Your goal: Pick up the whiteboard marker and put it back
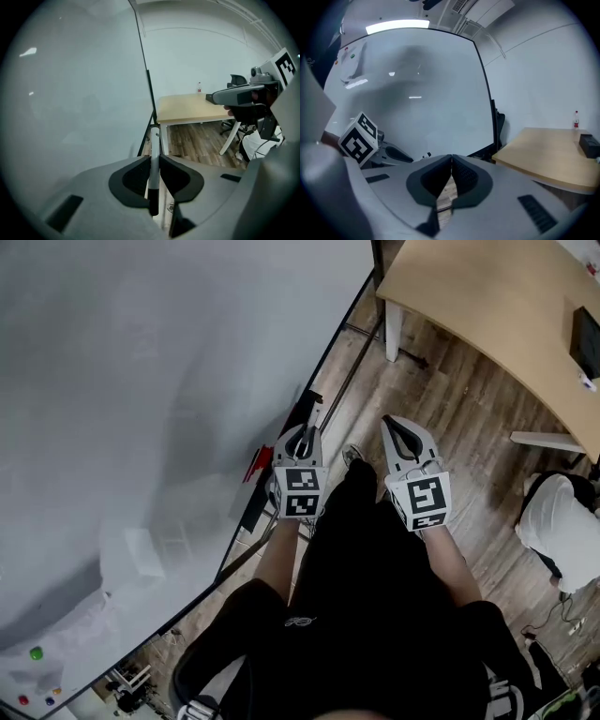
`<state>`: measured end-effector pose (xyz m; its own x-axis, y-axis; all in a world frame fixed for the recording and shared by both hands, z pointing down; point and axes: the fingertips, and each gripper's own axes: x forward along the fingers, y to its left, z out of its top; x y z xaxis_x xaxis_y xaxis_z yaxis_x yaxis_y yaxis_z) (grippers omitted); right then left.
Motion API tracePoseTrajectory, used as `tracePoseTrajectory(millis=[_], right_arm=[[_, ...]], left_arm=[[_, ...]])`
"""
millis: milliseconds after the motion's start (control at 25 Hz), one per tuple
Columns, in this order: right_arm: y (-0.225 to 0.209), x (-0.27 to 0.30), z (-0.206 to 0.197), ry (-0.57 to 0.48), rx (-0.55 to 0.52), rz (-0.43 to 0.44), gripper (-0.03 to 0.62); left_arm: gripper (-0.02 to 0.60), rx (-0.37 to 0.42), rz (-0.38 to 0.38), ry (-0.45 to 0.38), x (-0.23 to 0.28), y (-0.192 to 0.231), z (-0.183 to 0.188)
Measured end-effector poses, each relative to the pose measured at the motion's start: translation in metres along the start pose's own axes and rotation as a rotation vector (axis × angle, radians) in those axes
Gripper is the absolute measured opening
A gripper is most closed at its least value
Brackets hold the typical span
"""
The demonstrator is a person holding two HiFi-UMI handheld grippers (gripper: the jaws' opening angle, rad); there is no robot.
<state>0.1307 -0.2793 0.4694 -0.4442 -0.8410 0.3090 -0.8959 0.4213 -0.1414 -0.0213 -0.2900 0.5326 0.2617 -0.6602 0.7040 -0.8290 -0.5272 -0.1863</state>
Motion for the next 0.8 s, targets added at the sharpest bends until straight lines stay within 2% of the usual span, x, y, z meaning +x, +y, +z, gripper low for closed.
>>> tracePoseTrajectory(millis=[200,480,800], right_arm=[[0.019,0.042,-0.011,0.042,-0.008,0.066,0.002],[0.048,0.072,-0.038,0.103,0.018,0.133,0.002],[0.033,0.076,-0.037,0.112,0.017,0.097,0.003]], left_arm=[[0.067,0.019,0.014,0.081,0.016,0.02,-0.022],[0.067,0.079,0.034,0.145,0.034,0.027,-0.046],[0.069,0.111,0.009,0.185,0.059,0.025,-0.058]])
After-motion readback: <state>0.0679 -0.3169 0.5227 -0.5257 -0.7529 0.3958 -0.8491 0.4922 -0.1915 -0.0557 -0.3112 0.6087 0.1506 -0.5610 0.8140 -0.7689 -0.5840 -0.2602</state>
